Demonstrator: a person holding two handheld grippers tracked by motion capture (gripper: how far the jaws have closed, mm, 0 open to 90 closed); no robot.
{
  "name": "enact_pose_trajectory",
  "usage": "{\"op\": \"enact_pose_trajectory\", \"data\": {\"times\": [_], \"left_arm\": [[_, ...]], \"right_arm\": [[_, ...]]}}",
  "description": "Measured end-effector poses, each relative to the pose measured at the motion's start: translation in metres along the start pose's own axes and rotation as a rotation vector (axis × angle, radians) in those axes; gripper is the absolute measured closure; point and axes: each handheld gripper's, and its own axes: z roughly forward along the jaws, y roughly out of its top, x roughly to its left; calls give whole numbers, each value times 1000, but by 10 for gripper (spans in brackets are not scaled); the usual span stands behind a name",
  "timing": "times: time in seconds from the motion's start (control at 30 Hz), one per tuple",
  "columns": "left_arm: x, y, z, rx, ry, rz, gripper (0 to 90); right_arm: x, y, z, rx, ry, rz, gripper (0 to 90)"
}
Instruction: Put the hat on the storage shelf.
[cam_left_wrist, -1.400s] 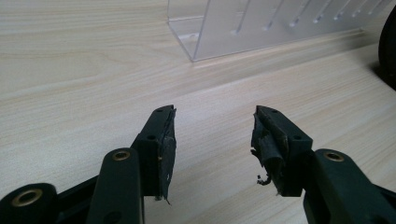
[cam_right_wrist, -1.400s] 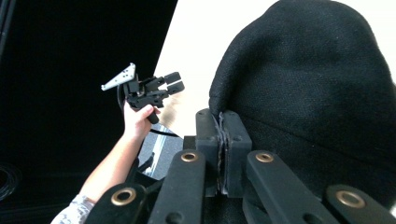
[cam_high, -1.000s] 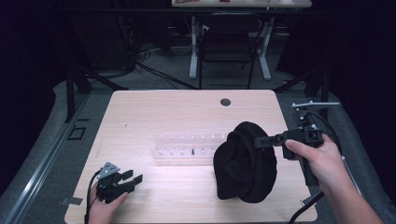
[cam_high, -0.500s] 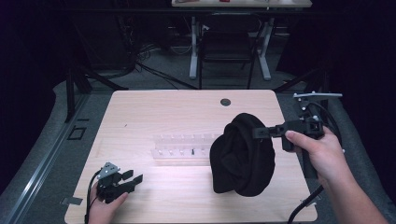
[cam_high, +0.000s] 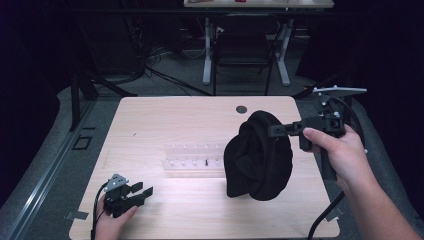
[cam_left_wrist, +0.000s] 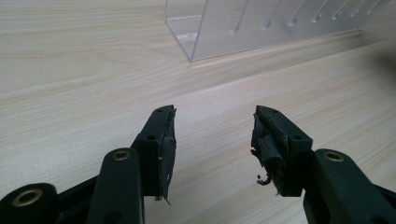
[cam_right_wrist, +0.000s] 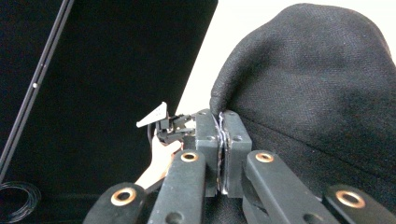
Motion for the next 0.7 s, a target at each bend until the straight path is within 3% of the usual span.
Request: {"op": "enact_pose_trajectory", "data": {"times": [0.7], "left_arm": [[0, 1, -1, -4, -5, 2, 491]], "right_arm": [[8, 29, 19, -33, 13, 17, 878]]}}
